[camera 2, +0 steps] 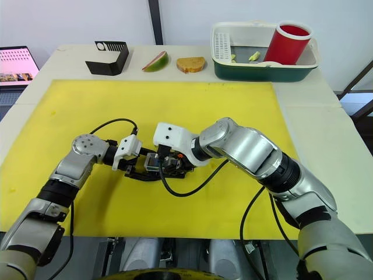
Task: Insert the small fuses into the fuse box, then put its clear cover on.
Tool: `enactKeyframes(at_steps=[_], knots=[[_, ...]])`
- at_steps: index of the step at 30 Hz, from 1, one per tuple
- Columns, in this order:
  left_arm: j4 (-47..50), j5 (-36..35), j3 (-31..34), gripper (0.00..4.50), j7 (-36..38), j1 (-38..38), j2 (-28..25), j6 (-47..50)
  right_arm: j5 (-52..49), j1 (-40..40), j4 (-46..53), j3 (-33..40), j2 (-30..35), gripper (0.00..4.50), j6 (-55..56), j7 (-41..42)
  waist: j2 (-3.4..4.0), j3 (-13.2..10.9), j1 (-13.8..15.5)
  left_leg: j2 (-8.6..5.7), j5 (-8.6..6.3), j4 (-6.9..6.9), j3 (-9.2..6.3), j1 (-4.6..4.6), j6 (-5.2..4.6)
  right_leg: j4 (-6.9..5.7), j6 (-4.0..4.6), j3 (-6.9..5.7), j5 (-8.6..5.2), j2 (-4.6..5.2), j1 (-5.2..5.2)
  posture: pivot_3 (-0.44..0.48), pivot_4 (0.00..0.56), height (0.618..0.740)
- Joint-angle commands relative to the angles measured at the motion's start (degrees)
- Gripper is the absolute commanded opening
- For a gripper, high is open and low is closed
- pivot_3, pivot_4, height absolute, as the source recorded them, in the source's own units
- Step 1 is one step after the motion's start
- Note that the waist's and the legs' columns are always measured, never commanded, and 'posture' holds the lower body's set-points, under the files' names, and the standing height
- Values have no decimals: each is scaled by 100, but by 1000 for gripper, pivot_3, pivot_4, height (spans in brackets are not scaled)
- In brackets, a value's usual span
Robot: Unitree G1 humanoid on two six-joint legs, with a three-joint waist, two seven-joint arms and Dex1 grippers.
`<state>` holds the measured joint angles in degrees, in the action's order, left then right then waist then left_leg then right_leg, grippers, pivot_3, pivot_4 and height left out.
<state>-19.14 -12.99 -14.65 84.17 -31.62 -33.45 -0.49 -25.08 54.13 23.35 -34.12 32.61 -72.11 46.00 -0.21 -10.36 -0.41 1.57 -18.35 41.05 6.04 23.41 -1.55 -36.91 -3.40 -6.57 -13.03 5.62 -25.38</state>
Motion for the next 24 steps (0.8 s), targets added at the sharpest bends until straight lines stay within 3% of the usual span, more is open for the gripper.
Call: enactKeyframes(at_steps=[1, 24], knots=[[-16, 122, 12, 2607, -171, 55, 54, -4, 73, -17, 22, -80, 32, 1691, 102, 28, 0, 0, -1, 0, 0, 0, 0, 0, 0, 0, 0, 0, 0, 0, 0, 0, 150, 740], [38, 153, -30, 2607, -225, 64, 98, 35, 360, -130, -61, -335, 140, 1691, 320, 250, 0, 2, 1, -1, 0, 0, 0, -3, -1, 0, 0, 0, 0, 1, 4, 0, 150, 740]])
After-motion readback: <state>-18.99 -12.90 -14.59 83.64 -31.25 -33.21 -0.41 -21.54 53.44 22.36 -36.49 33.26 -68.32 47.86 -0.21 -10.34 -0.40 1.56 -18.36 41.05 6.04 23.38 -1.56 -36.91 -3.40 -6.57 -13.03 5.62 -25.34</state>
